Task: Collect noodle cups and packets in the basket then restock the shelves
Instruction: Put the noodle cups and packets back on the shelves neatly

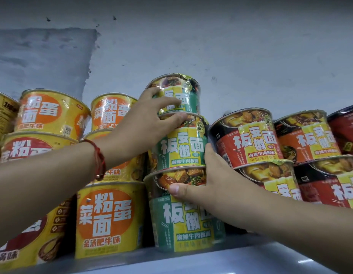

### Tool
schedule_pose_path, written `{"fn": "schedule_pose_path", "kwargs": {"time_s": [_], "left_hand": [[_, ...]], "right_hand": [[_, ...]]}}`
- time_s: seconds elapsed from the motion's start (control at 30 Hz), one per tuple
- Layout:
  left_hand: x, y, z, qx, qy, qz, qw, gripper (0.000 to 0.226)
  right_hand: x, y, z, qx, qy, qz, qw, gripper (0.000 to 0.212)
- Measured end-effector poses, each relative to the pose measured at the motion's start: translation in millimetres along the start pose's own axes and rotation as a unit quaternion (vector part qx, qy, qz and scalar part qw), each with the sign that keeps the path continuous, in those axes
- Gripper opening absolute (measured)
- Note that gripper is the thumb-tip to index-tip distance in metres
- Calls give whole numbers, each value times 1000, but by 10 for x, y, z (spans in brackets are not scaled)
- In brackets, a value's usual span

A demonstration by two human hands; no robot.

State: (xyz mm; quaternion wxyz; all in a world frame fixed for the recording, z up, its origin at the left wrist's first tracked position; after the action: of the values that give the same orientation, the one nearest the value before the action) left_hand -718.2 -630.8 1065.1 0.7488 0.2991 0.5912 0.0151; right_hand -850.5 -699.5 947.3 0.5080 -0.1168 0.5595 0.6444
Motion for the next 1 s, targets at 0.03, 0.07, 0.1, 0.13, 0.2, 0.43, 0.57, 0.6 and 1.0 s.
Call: {"fn": "schedule_pose_path", "kwargs": {"time_s": [0.03, 0.07, 0.1, 0.13, 0.2, 0.43, 0.57, 0.6, 1.0], "left_hand": [[10, -10, -21, -4, 3, -11, 1000, 47], [30, -7, -44, -6, 5, -23, 1000, 48], [61, -3, -66, -4, 8, -27, 1000, 53], [98, -13, -71, 3, 15, -21, 1000, 62], [233, -78, -68, 17, 34, 17, 999, 85], [784, -385, -78, 39, 61, 81, 994, 106], [789, -372, -143, 21, 66, 77, 995, 107], [792, -344, -184, 11, 61, 71, 996, 104], [-375, -681, -1408, -121, -23, 98, 988, 58]], "right_hand": [[9, 8, 11, 6, -4, 5, 1000, 131], [21, 17, 22, 10, -4, 8, 1000, 130], [33, 25, 35, 13, -3, 9, 1000, 127], [45, 32, 44, 16, -4, 8, 1000, 124], [64, 44, 53, 26, -5, 3, 1000, 119], [106, 96, 135, 40, -11, 8, 999, 124], [311, 447, 411, 107, -36, 104, 988, 78], [375, 638, 470, 102, -31, 82, 991, 70], [947, 1185, -840, 58, -172, -13, 983, 82]]}}
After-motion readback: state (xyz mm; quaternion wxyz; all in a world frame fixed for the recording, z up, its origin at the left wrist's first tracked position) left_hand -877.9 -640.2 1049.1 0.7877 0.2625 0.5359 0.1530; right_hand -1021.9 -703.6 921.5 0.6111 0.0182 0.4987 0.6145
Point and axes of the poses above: each hand's wrist, its own x-axis away from the middle knuckle, its own y-axis out of the back of the hand, z = x × y, the point moved 5 cm from there along -x, towards the middle knuckle, and after that the axes turned 12 degrees about z, right-handed, at the moved point
